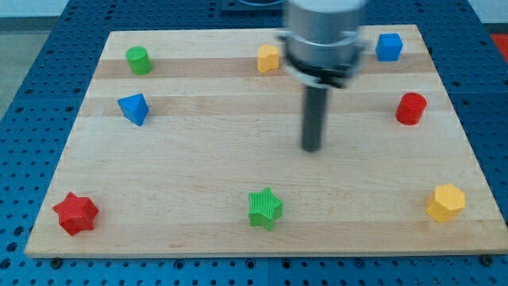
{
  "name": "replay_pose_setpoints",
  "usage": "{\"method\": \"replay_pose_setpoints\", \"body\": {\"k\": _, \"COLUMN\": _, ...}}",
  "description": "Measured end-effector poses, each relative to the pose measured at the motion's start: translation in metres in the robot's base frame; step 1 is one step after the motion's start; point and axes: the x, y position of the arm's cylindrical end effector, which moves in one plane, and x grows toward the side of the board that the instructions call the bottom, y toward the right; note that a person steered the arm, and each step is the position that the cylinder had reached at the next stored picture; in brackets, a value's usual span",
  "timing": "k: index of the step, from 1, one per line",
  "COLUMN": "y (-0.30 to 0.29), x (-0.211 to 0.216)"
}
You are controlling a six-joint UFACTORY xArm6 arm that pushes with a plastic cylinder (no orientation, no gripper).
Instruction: Point your arm towards center
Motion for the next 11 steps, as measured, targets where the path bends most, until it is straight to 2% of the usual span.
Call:
{"method": "replay_pose_setpoints", "body": {"k": 1, "y": 0.06, "x": 0.011}}
{"method": "replay_pose_setpoints", "body": {"k": 2, "y": 0.154, "x": 0.028}}
{"method": "replay_pose_setpoints", "body": {"k": 4, "y": 0.184, "x": 0.022}}
{"method": "replay_pose_setpoints", "body": {"k": 5, "y": 0.183, "x": -0.055}}
{"method": "replay_pose_setpoints", "body": {"k": 8, "y": 0.167, "x": -0.056}}
{"method": "replay_pose_setpoints", "body": {"k": 11, "y": 0.054, "x": -0.059}}
